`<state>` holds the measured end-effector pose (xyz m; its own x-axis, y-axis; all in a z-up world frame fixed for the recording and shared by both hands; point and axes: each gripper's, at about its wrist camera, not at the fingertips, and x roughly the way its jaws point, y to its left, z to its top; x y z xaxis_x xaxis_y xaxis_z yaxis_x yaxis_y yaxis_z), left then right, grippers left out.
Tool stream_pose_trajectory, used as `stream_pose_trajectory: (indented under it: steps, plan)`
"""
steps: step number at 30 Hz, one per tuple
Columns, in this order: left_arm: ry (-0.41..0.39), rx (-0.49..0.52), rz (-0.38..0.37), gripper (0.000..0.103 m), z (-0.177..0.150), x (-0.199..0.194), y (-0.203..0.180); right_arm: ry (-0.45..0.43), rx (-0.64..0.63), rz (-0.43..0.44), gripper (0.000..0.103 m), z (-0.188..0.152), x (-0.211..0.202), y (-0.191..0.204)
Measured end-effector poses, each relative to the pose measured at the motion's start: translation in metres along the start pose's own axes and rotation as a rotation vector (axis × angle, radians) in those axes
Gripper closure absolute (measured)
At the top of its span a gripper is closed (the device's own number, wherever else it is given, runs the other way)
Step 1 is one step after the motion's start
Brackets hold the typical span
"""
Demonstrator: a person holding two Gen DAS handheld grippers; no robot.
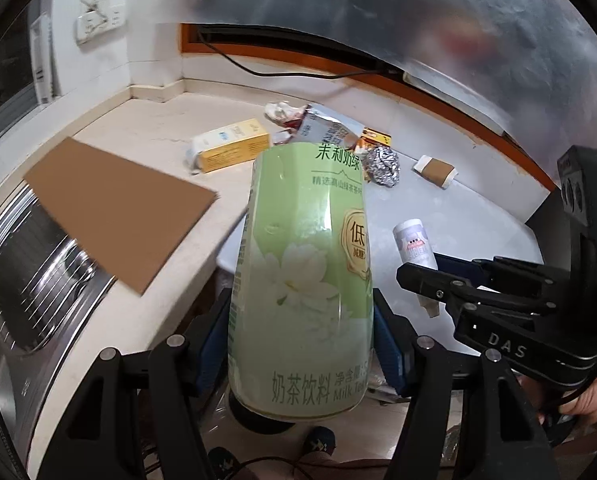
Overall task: Collect trash
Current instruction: 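Lower the cup and bottle over the bin and open both tools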
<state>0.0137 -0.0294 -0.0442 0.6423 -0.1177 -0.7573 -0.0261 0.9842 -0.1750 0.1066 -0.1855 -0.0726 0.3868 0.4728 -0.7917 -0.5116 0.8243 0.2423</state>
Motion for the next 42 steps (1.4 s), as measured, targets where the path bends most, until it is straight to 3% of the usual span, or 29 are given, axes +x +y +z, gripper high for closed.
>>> stream_pose_trajectory:
  steps: [10,16,23,42]
  plan:
    - [0.031,-0.061,0.045,0.04,-0.058,-0.013,0.048,0.041,-0.203,0.085,0.078,-0.028,0.013,0.071]
    - [0.079,-0.107,0.049,0.04,-0.093,0.004,0.067,0.118,-0.256,0.09,0.078,-0.055,0.044,0.086]
    - [0.153,-0.114,0.085,0.04,-0.139,0.043,0.079,0.236,-0.229,0.08,0.078,-0.1,0.096,0.081]
    - [0.397,-0.187,0.015,0.04,-0.257,0.201,0.093,0.378,-0.083,0.039,0.077,-0.229,0.239,0.027]
